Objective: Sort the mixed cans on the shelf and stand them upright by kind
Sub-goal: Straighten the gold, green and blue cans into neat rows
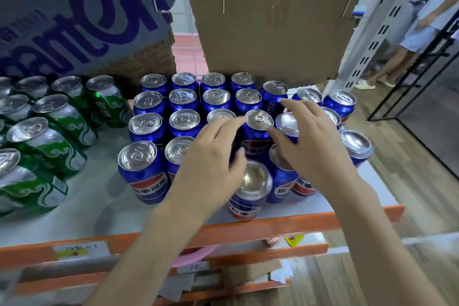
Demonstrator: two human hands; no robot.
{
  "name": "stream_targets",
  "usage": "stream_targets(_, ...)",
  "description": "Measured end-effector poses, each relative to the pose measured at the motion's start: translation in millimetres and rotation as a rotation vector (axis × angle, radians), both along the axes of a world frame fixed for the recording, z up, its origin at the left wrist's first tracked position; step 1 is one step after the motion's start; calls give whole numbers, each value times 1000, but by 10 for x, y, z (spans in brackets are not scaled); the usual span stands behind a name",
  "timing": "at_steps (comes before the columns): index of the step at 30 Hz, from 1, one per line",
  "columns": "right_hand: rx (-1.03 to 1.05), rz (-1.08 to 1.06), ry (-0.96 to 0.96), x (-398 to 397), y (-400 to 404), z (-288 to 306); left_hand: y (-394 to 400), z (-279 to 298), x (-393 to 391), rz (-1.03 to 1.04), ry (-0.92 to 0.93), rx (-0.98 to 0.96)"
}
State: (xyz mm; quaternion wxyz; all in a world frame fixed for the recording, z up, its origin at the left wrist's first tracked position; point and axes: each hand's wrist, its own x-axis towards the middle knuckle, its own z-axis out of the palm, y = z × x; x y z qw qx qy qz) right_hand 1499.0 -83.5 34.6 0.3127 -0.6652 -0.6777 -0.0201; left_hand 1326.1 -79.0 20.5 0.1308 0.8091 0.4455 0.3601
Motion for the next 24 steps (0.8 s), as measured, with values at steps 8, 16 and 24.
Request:
stream_targets(8, 46, 139, 96, 133, -509, -390, -647, -710, 64, 79, -142, -436)
stream_targets(16, -259, 287, -436, 311, -380, -310, -585, -985, 259, 275, -111, -403)
stream_targets(24, -321, 290, -387, 349, -307, -156, -760, -737, 194, 413, -211, -280)
